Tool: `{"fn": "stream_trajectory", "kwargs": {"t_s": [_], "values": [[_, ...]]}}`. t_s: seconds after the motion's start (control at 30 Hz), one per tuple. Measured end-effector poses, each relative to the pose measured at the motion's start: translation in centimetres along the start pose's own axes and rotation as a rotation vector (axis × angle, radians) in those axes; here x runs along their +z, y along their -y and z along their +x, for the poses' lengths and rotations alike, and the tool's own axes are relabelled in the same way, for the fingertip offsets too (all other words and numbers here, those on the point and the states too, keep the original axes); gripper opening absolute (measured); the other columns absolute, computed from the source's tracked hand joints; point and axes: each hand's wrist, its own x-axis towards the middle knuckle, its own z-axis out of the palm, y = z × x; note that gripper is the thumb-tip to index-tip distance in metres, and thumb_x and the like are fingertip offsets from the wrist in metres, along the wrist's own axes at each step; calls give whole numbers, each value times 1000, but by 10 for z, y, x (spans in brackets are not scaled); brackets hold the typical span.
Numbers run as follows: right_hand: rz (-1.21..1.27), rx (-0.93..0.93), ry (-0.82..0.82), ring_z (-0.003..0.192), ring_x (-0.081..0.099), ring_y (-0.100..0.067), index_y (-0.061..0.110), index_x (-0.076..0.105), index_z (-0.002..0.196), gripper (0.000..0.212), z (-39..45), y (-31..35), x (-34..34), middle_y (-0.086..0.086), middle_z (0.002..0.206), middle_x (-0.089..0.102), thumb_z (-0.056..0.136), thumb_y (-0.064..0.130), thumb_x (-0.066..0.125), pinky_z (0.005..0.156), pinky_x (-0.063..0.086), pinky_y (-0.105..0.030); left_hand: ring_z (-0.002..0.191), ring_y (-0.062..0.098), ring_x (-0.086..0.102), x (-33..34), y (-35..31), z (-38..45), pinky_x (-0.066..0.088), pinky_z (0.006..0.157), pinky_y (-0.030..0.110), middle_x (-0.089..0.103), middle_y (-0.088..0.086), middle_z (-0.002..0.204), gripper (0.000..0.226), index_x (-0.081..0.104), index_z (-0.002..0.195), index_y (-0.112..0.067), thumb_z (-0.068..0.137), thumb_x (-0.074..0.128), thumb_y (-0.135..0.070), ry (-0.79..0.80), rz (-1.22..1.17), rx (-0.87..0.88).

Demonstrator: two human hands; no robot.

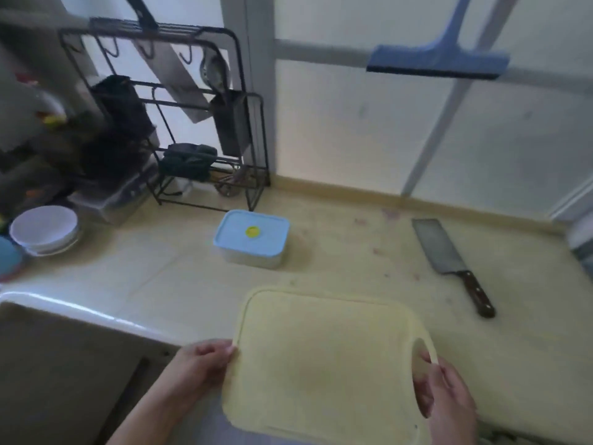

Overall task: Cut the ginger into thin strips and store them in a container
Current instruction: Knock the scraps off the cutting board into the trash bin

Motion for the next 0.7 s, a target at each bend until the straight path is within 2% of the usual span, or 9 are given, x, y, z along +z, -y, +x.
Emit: {"fn": "stream_trajectory", "kwargs": {"t_s": [0.07, 0.13, 0.2, 0.27, 0.33, 0.47, 0.57, 0.63, 0.7], "values": [[-185, -53, -88, 62, 73, -23, 7, 72, 112, 21, 44, -2, -26, -11, 65, 74, 106, 22, 59, 51, 52, -17, 65, 23, 66, 50, -1, 19, 59, 61, 29, 71, 20, 79, 11, 78, 77, 3, 84, 70, 5, -52, 144, 27], [-500, -64, -114, 93, 74, -36, 6, 73, 119, 41, 91, 0, -49, -21, 95, 77, 97, 39, 67, 72, 51, -31, 60, 20, 66, 96, -1, 35, 60, 58, 28, 72, 17, 73, 11, 77, 76, 2, 84, 73, 8, -148, 244, 84], [-762, -47, -48, 105, 70, -39, 9, 74, 124, 37, 130, 7, -64, -22, 112, 74, 98, 34, 67, 86, 48, -40, 61, 21, 67, 132, -4, 52, 62, 66, 35, 75, 9, 69, 11, 78, 78, -6, 84, 77, 4, -255, 375, 158], [-899, -112, 49, 106, 68, -38, 10, 74, 125, 30, 165, 15, -72, -22, 114, 72, 97, 21, 68, 91, 50, -42, 68, 23, 71, 158, -7, 69, 62, 77, 42, 76, 1, 70, 15, 78, 77, -17, 83, 80, -4, -320, 508, 202], [-954, -161, 100, 105, 68, -39, 8, 73, 123, 29, 193, 19, -73, -23, 111, 72, 95, 14, 69, 92, 51, -41, 76, 21, 73, 182, -11, 77, 60, 82, 41, 77, -5, 74, 20, 78, 76, -27, 82, 80, -8, -378, 603, 242], [-1027, -200, 192, 107, 66, -40, 2, 71, 121, 30, 215, 20, -67, -24, 115, 71, 94, 15, 69, 93, 51, -42, 71, 4, 64, 210, -18, 85, 50, 71, 30, 61, -31, 53, 43, 66, 67, -47, 85, 72, -9, -447, 731, 330], [-1044, -221, 228, 113, 65, -40, 1, 68, 130, 41, 219, 21, -65, -24, 122, 64, 97, 24, 60, 100, 50, -41, 76, 15, 64, 212, -21, 90, 43, 70, 29, 64, -24, 60, 39, 72, 70, -41, 86, 69, -6, -461, 815, 352], [-1091, -225, 283, 118, 63, -36, 4, 63, 138, 43, 218, 24, -64, -20, 129, 60, 98, 21, 61, 104, 47, -36, 76, 18, 64, 209, -20, 94, 44, 67, 22, 66, -17, 68, 27, 80, 81, -28, 87, 68, -4, -469, 880, 402], [-1098, -212, 333, 118, 63, -32, 8, 62, 141, 44, 218, 28, -64, -17, 128, 60, 97, 17, 64, 103, 47, -33, 76, 16, 67, 207, -20, 95, 44, 67, 21, 68, -15, 73, 23, 78, 86, -29, 88, 69, -8, -447, 912, 439]]}}
